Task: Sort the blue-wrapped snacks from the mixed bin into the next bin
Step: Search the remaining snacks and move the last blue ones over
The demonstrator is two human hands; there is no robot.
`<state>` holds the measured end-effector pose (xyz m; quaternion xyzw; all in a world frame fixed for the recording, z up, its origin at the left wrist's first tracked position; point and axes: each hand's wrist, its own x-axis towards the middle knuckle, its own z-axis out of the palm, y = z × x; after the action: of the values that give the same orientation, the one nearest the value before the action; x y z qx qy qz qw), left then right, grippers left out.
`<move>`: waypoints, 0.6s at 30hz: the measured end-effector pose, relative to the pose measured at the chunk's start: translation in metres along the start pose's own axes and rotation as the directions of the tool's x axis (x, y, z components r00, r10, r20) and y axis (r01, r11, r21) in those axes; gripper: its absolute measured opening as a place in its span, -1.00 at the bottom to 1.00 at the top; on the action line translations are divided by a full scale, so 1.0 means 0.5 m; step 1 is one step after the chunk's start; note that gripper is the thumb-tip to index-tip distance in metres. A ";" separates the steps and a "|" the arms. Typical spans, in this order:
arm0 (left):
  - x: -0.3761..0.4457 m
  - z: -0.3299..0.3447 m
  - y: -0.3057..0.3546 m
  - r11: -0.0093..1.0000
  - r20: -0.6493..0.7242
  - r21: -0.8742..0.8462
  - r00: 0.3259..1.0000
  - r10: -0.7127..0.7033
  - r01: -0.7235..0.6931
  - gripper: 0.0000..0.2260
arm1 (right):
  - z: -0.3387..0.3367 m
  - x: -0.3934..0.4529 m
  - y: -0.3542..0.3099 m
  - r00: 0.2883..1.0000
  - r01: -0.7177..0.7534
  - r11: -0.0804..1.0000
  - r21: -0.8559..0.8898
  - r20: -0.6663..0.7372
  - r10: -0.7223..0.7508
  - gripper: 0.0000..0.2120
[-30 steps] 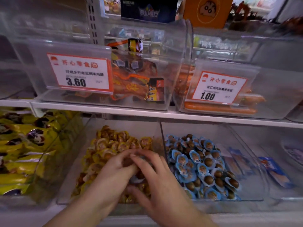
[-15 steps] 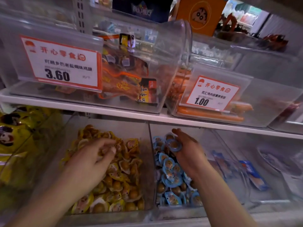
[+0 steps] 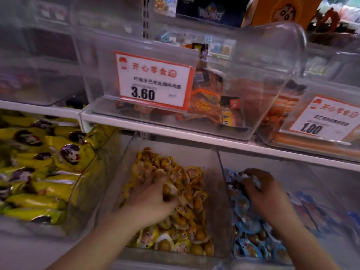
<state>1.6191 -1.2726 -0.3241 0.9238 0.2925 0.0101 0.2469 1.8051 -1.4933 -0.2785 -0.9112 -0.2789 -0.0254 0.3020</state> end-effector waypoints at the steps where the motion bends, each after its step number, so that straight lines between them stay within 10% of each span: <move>1: -0.004 0.004 0.009 0.996 0.054 -0.077 0.997 0.054 -0.050 -0.25 | -0.017 -0.005 -0.024 0.993 0.019 0.995 0.099 -0.120 -0.007 -0.78; 5: -0.042 0.025 0.046 0.947 0.128 -0.068 0.939 0.320 -0.313 -0.26 | -0.007 -0.038 -0.179 0.950 0.287 0.936 0.204 -0.187 -0.251 -0.67; 10: -0.080 -0.011 0.052 0.897 0.040 0.032 0.897 0.440 -0.441 -0.39 | 0.188 0.028 -0.326 0.768 0.525 0.849 0.053 0.401 -0.500 -0.62; 13: -0.104 -0.025 0.014 0.908 0.032 0.185 0.926 0.377 -0.377 -0.35 | 0.294 0.075 -0.335 0.687 0.585 0.794 -0.166 0.622 -0.376 -0.43; 18: -0.120 -0.032 -0.047 0.942 0.035 0.289 0.985 0.169 -0.172 -0.32 | 0.334 0.079 -0.295 0.700 0.610 0.757 -0.236 0.608 -0.375 -0.31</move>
<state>1.5540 -1.2814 -0.3133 0.9719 0.2086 -0.0163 0.1079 1.7410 -1.2820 -0.3273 -0.8123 -0.5772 0.0833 -0.0083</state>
